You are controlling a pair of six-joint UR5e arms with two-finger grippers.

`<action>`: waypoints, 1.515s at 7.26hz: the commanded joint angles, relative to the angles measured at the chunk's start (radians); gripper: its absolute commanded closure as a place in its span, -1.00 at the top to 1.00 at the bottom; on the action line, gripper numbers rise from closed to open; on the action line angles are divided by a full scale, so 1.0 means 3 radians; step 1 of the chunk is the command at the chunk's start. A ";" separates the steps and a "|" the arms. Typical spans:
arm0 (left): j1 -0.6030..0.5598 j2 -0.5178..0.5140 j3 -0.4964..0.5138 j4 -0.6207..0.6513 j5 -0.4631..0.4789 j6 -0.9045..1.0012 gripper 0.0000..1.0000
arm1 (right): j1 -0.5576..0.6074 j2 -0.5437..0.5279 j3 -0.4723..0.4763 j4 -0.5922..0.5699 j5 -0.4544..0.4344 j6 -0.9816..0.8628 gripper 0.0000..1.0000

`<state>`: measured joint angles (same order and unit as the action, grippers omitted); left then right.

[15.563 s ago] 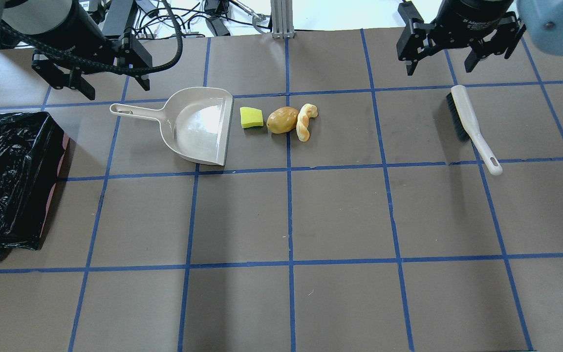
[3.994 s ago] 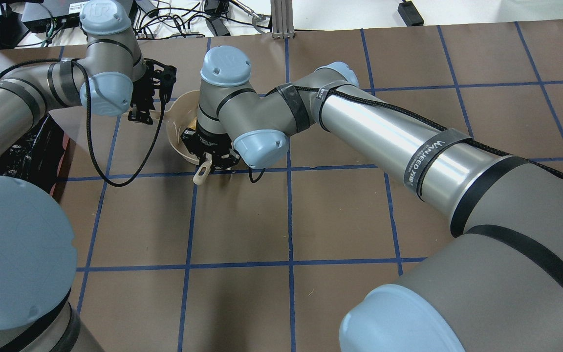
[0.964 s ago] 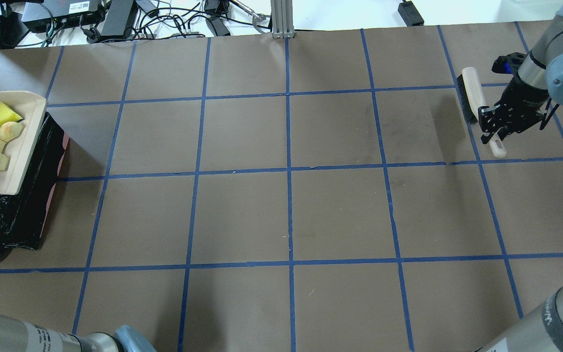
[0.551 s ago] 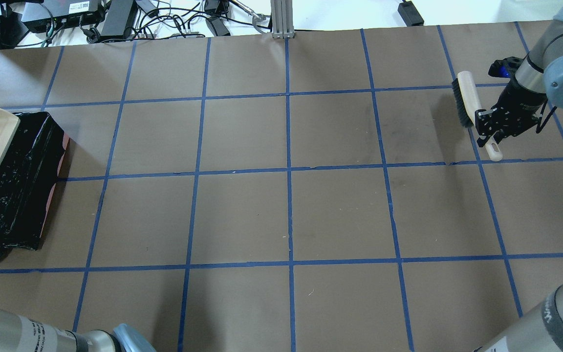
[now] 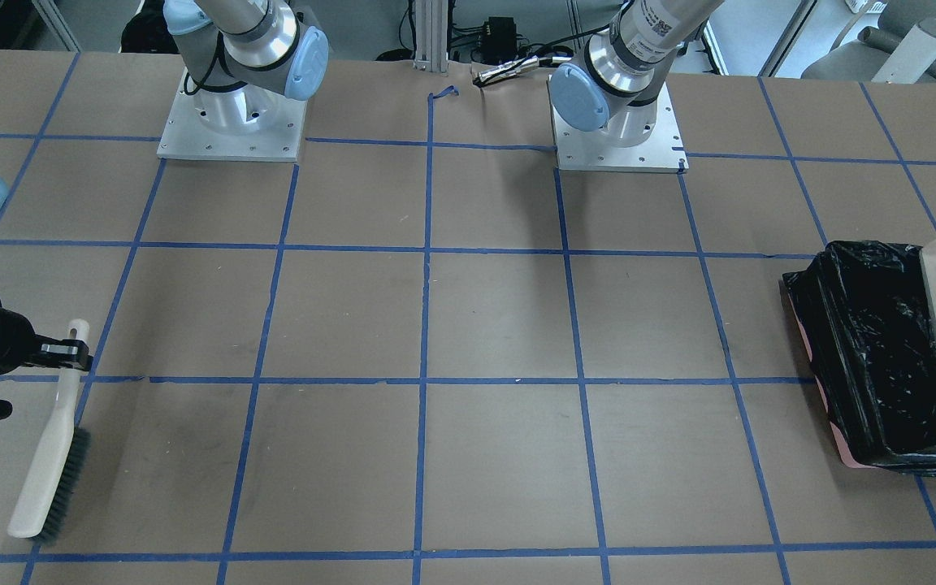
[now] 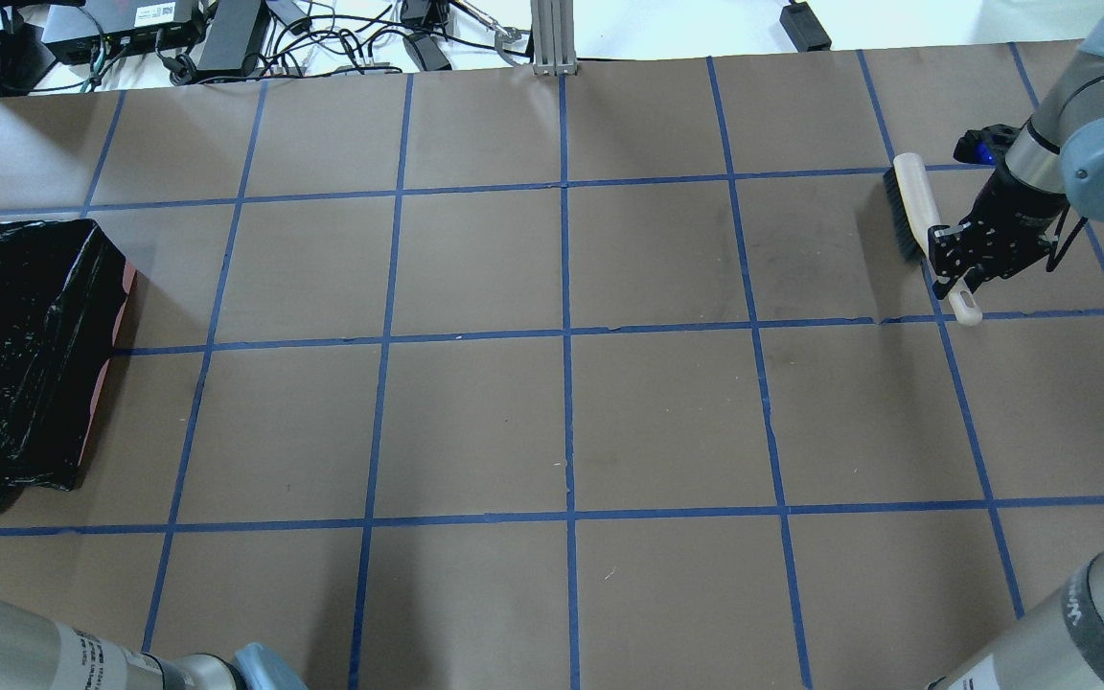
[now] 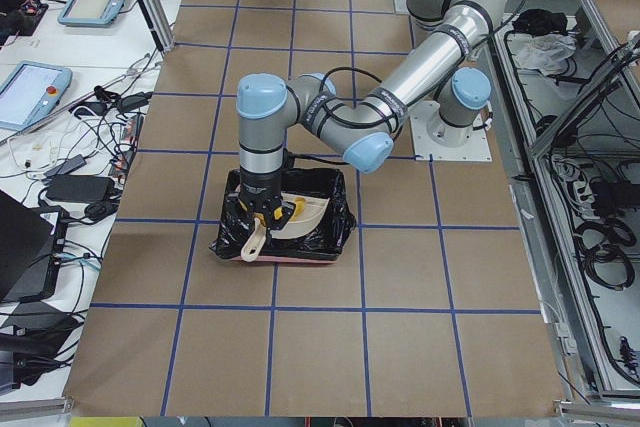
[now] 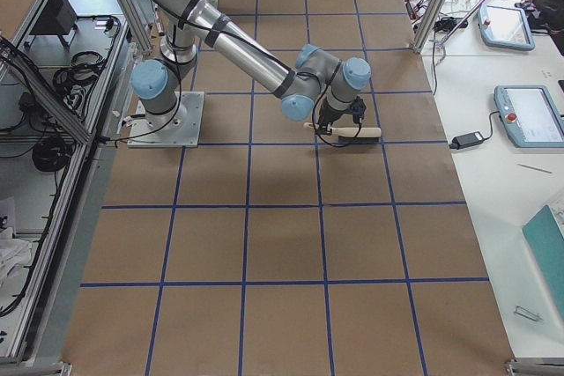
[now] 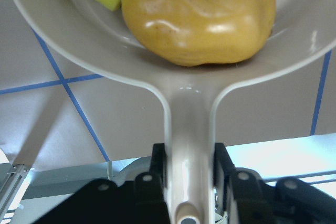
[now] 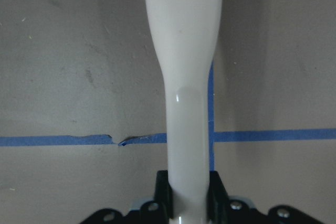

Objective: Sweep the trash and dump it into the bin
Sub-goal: 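Tilt the dustpan over the black bin to dump the items with left gripper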

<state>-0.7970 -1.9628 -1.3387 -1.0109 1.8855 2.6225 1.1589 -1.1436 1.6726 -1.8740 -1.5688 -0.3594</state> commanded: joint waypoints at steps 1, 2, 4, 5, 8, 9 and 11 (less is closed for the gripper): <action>-0.0211 -0.0023 -0.0068 0.0081 0.0573 -0.0322 -1.00 | 0.0003 -0.0002 0.0013 -0.0007 0.0003 0.0012 -0.79; -0.0283 -0.0008 -0.0159 0.0142 0.0653 -0.0371 -1.00 | 0.0003 0.0003 0.0013 -0.0012 0.0009 0.0017 -0.17; -0.0304 0.0053 -0.0338 0.0317 0.0689 -0.0397 -1.00 | 0.0003 -0.0002 0.0013 -0.0012 0.0003 0.0017 0.97; -0.0304 0.0059 -0.0354 0.0368 0.0730 -0.0468 -1.00 | 0.0003 -0.0002 0.0013 -0.0007 -0.0002 0.0012 1.00; -0.0324 0.0125 -0.0370 0.0292 0.0740 -0.0524 -1.00 | 0.0043 -0.0210 -0.0063 0.0114 0.0014 0.0012 1.00; -0.0325 0.0216 -0.0355 0.0190 0.0705 -0.0560 -1.00 | 0.0140 -0.0404 -0.0063 0.0217 0.0039 0.0022 1.00; -0.0345 0.0360 -0.0324 -0.0075 0.0319 -0.0662 -1.00 | 0.0568 -0.0620 -0.0170 0.0370 0.0136 0.0372 1.00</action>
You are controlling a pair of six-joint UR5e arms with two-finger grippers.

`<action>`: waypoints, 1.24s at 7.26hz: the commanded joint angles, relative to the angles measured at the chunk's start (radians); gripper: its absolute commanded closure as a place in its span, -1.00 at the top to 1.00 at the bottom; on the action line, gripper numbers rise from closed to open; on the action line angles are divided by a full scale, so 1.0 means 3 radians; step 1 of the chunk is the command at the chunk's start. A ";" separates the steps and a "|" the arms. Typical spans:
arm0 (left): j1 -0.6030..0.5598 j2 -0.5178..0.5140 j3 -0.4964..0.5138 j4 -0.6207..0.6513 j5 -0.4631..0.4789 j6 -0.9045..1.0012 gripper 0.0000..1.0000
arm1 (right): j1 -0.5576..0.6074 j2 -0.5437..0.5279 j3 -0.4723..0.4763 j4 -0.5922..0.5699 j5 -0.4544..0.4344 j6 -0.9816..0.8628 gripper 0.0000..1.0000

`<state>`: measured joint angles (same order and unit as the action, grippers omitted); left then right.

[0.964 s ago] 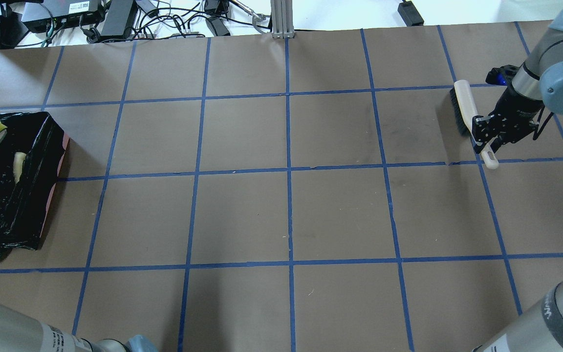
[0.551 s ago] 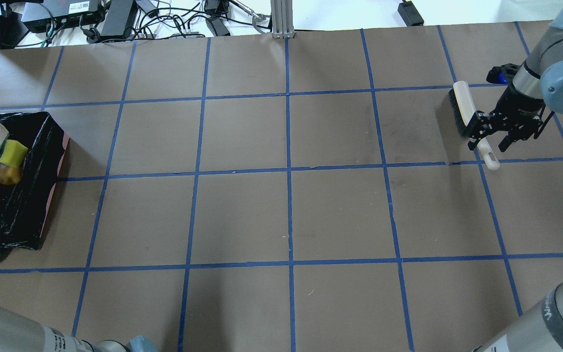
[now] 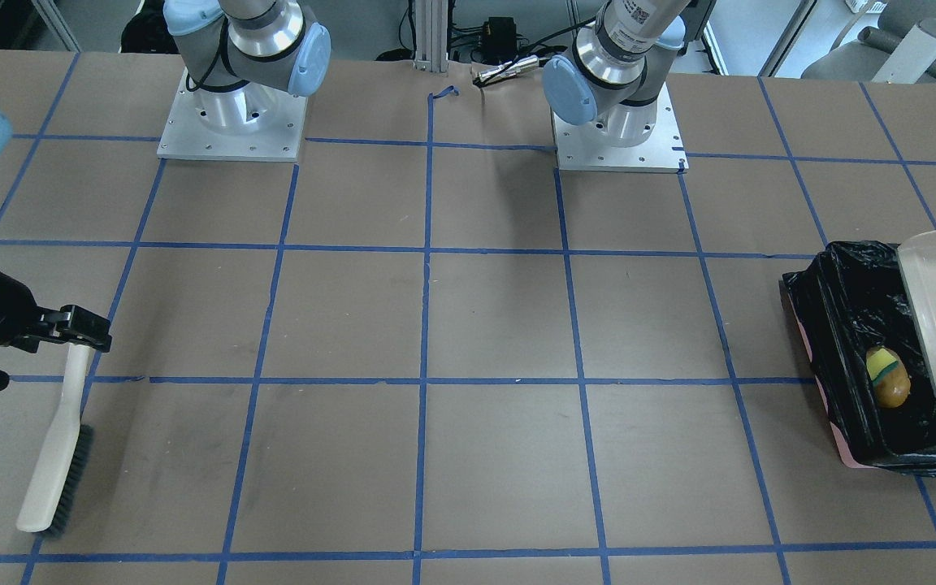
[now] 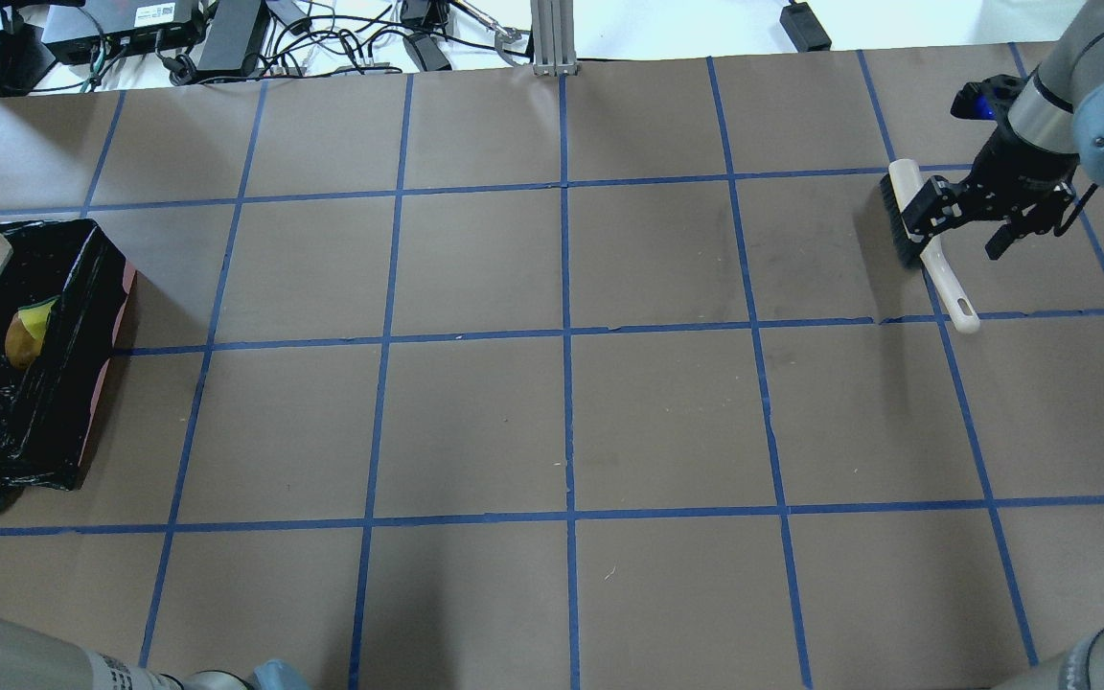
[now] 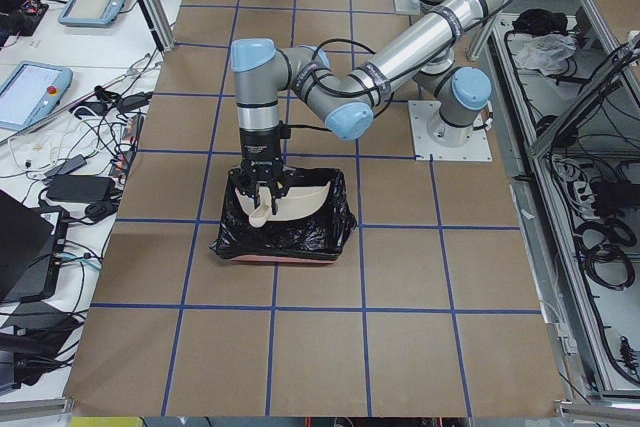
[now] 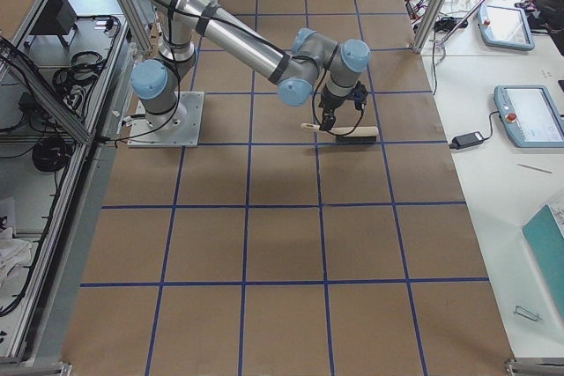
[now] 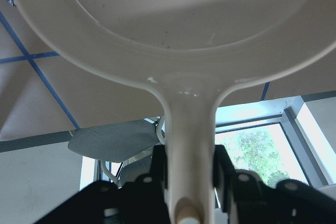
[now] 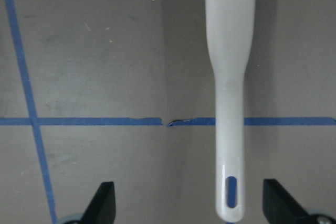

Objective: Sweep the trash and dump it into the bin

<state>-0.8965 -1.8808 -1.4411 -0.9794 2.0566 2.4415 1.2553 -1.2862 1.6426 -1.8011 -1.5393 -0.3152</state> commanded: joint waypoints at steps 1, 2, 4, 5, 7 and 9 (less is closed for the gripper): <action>-0.0205 0.0153 0.0023 -0.0389 -0.0446 -0.0216 -1.00 | 0.0466 -0.0303 -0.0131 0.0321 0.0038 0.0592 1.00; -0.0450 0.0194 0.0033 -0.0619 -0.0646 -0.0552 -1.00 | 0.0681 -0.0472 -0.0142 0.0424 0.0033 0.0839 1.00; -0.0936 0.0073 0.0038 -0.0885 -0.0933 -0.1211 -1.00 | 0.0785 -0.0875 -0.0147 0.0709 0.0038 0.0892 1.00; -0.1182 -0.0009 0.0028 -0.0892 -0.1132 -0.1508 -1.00 | 0.0791 -0.1024 -0.0117 0.0944 0.0048 0.0892 1.00; -0.1306 -0.0346 0.0038 -0.0796 -0.1444 -0.1833 -1.00 | 0.0811 -0.0980 -0.0127 0.0860 0.0007 0.0892 1.00; -0.1449 -0.0601 0.0059 -0.0714 -0.1456 -0.1930 -1.00 | 0.0842 -0.0969 -0.0142 0.0834 -0.0018 0.0908 1.00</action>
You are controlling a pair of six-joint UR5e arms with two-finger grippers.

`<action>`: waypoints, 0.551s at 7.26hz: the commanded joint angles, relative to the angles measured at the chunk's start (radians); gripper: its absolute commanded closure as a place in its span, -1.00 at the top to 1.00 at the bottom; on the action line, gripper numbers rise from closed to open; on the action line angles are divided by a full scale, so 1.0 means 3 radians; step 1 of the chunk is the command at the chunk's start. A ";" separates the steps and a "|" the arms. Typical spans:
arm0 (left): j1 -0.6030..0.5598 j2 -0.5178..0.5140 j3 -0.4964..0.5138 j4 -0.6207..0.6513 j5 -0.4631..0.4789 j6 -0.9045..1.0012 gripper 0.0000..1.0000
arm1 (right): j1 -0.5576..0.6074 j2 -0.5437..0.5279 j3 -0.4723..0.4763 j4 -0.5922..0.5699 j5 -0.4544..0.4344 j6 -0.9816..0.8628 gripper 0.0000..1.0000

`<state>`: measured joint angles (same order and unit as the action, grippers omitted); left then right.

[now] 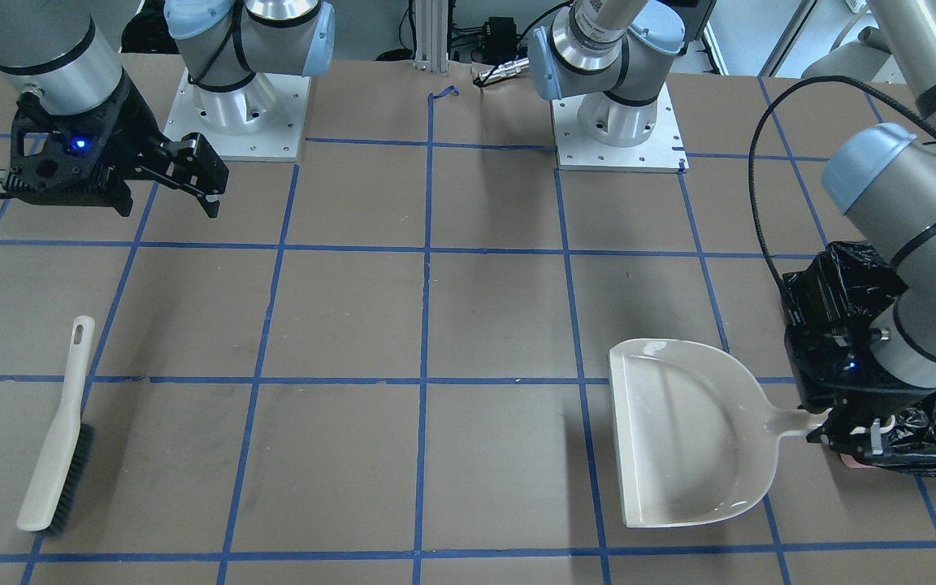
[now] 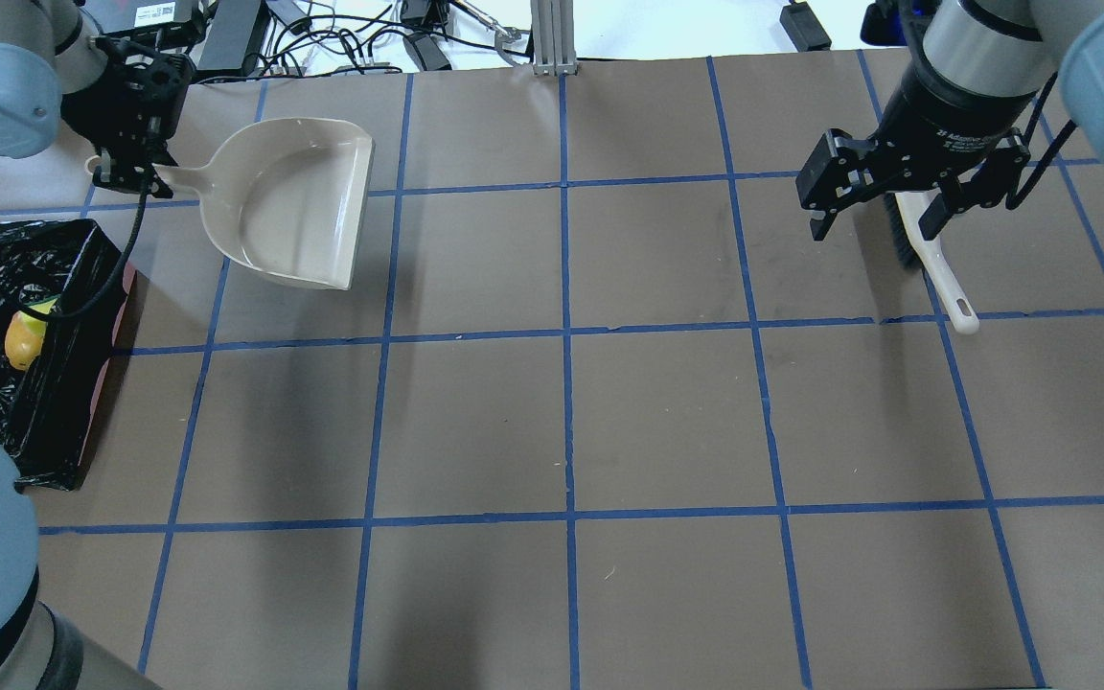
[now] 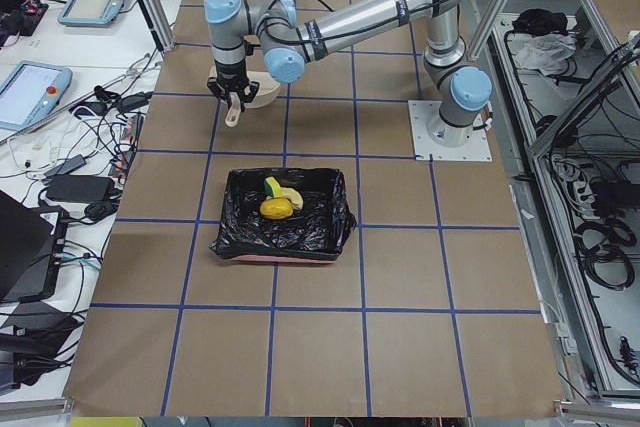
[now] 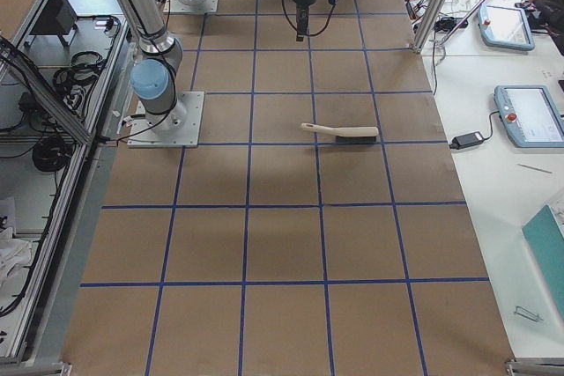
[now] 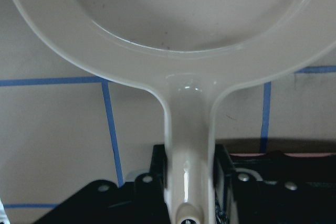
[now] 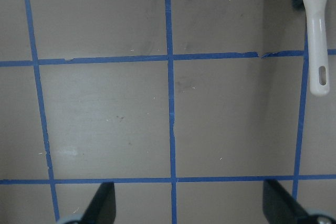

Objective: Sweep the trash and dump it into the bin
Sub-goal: 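Bring the empty dustpan back and set it on the table with left gripper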

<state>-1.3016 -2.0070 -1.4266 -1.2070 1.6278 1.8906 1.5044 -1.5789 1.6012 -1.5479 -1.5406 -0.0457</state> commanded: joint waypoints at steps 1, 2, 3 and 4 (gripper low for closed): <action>-0.0191 -0.0283 0.0020 0.0207 -0.0026 -0.0216 -1.00 | 0.0012 0.0012 -0.0004 -0.0015 -0.0004 0.0009 1.00; -0.0217 -0.0416 -0.0010 0.0361 -0.0042 -0.0369 -1.00 | 0.0012 0.0012 -0.0004 -0.0015 -0.0009 0.0004 1.00; -0.0243 -0.0483 0.0020 0.0377 -0.0057 -0.0366 -1.00 | 0.0012 0.0012 -0.0004 -0.0015 0.0006 0.0004 1.00; -0.0319 -0.0529 -0.0020 0.0377 -0.0042 -0.0436 -1.00 | 0.0012 0.0012 -0.0004 -0.0010 0.0037 0.0004 1.00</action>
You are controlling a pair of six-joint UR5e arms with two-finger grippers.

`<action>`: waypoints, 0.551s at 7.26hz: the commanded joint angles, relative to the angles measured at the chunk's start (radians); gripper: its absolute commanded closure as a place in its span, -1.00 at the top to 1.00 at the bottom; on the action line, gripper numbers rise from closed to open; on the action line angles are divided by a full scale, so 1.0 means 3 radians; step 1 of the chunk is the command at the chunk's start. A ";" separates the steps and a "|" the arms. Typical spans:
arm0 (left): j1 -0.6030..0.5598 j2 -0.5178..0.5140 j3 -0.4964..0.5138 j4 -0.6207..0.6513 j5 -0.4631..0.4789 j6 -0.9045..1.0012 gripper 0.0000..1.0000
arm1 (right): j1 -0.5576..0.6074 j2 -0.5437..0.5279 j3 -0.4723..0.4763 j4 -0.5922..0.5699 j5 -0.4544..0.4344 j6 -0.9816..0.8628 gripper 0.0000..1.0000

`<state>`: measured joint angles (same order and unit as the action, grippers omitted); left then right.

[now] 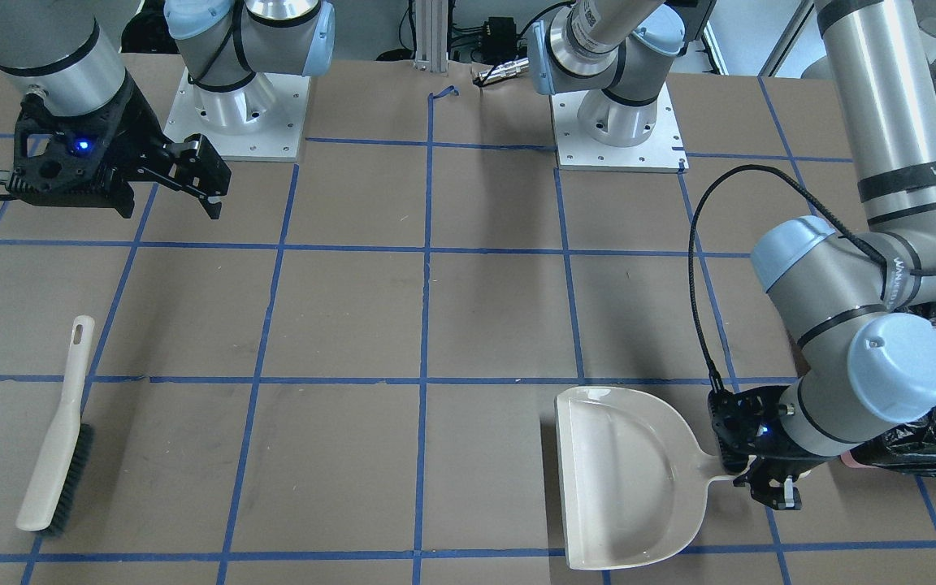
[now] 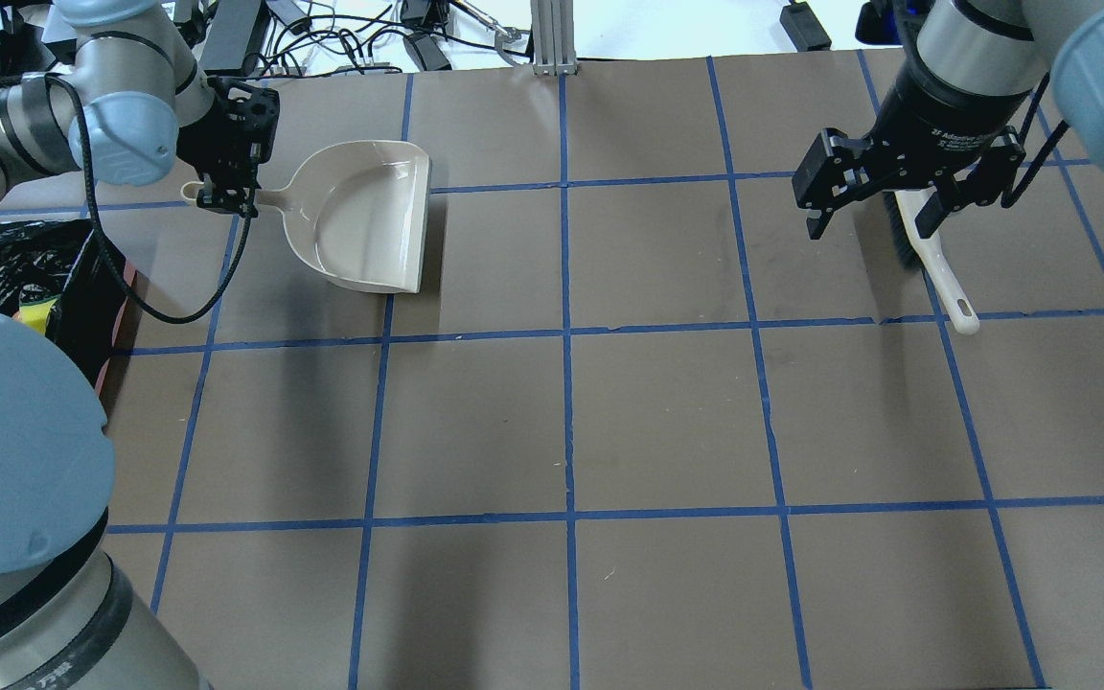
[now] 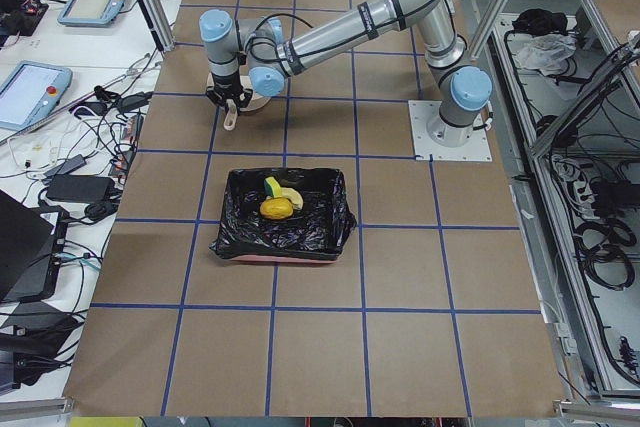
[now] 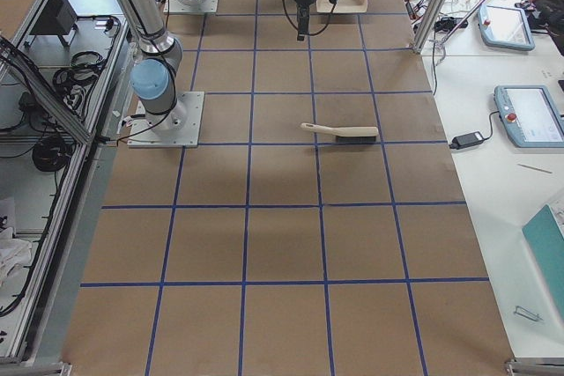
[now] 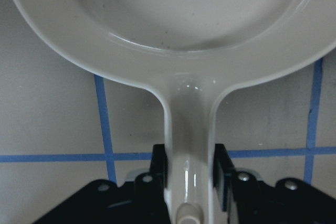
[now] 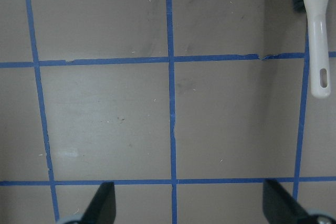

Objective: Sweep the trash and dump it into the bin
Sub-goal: 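Bring the empty dustpan back and set it on the table with left gripper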

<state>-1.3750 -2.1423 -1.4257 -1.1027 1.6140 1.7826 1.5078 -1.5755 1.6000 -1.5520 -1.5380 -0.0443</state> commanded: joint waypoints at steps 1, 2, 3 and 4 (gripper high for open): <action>-0.0136 -0.0089 0.0002 0.0055 0.0004 -0.0138 -1.00 | 0.0000 0.0000 0.0000 0.0004 0.0029 -0.0006 1.00; -0.0141 -0.0089 -0.0008 0.0060 0.0025 -0.0093 -1.00 | 0.0000 0.0000 0.0000 0.0004 0.0024 -0.0006 1.00; -0.0116 -0.0084 -0.0028 0.0066 0.0005 -0.0072 -1.00 | 0.0000 0.0000 0.0000 0.0004 0.0023 -0.0006 1.00; -0.0101 -0.0079 -0.0024 0.0066 0.0004 0.0024 -1.00 | 0.0000 0.0000 0.0000 0.0004 0.0023 -0.0006 1.00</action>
<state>-1.4098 -2.1672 -1.4317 -1.0841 1.6166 1.7650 1.5079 -1.5754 1.6000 -1.5509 -1.5308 -0.0459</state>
